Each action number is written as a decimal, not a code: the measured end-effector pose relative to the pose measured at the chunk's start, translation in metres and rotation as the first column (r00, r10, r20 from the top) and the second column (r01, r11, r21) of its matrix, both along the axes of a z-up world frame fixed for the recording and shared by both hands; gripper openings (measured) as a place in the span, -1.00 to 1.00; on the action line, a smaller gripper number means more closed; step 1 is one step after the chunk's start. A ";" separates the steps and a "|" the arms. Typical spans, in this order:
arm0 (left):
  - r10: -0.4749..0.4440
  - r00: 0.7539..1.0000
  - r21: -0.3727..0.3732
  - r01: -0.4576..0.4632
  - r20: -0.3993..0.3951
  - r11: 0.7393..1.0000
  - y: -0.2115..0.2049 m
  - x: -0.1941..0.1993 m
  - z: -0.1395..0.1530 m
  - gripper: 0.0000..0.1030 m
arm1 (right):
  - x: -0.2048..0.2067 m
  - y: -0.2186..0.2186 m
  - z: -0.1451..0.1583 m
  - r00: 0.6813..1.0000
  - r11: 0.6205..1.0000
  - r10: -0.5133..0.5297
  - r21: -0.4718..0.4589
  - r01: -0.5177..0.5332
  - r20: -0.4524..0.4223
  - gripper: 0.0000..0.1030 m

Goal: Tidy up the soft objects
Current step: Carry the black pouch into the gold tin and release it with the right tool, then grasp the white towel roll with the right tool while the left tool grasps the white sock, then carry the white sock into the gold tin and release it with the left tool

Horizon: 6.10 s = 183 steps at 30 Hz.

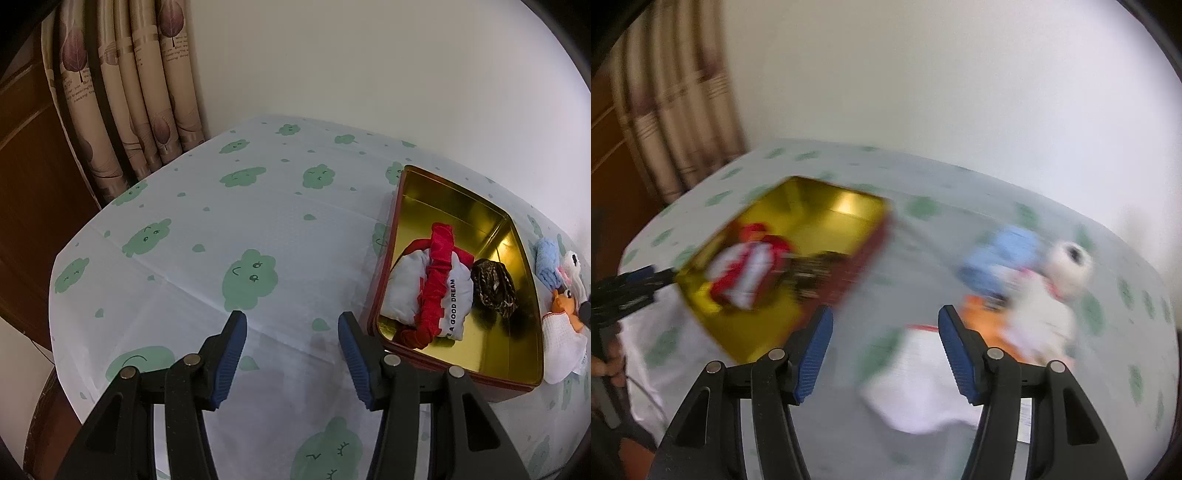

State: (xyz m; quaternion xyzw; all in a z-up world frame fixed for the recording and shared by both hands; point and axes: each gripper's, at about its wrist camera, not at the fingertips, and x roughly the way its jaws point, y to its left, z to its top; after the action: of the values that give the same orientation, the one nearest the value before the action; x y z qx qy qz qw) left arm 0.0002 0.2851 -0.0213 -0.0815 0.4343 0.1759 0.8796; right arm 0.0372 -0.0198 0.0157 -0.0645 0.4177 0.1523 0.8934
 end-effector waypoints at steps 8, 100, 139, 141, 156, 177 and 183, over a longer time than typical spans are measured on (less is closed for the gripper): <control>-0.015 1.000 0.060 0.016 -0.015 0.998 -0.006 0.003 -0.001 0.02 | 0.023 -0.082 -0.017 0.984 0.984 -0.178 -0.001 0.178 -0.016 0.19; -0.658 0.751 -0.087 0.653 -0.050 0.752 -0.291 0.066 -0.019 -0.57 | -0.049 -0.197 -0.019 0.957 0.922 -0.285 0.288 0.259 0.049 -0.57; -0.352 0.936 -0.006 0.352 -0.017 0.936 -0.132 0.116 0.043 -0.57 | -0.045 -0.193 -0.033 0.960 0.933 -0.278 0.245 0.264 0.023 -0.57; -0.341 0.940 -0.008 0.341 -0.033 0.940 -0.126 0.128 0.038 -0.57 | -0.044 -0.193 -0.035 0.960 0.932 -0.281 0.246 0.268 0.019 -0.57; -0.263 0.953 0.032 0.271 -0.149 0.962 -0.094 0.171 0.001 -0.52 | -0.042 -0.192 -0.041 0.956 0.931 -0.293 0.228 0.284 0.004 -0.57; -0.288 0.955 0.088 0.293 -0.070 0.952 -0.105 0.128 0.031 -0.15 | -0.041 -0.192 -0.037 0.960 0.939 -0.279 0.218 0.267 0.024 -0.57; -0.274 0.961 0.085 0.277 -0.040 0.957 -0.097 0.093 0.035 -0.15 | -0.040 -0.189 -0.038 0.965 0.947 -0.261 0.200 0.250 0.029 -0.57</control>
State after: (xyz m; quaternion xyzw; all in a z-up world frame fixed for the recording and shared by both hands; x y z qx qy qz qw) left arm 0.0933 0.1881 0.0139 0.0220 0.4452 0.0723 0.8922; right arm -0.0027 -0.2091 -0.0221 0.0734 0.3807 0.0736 0.9188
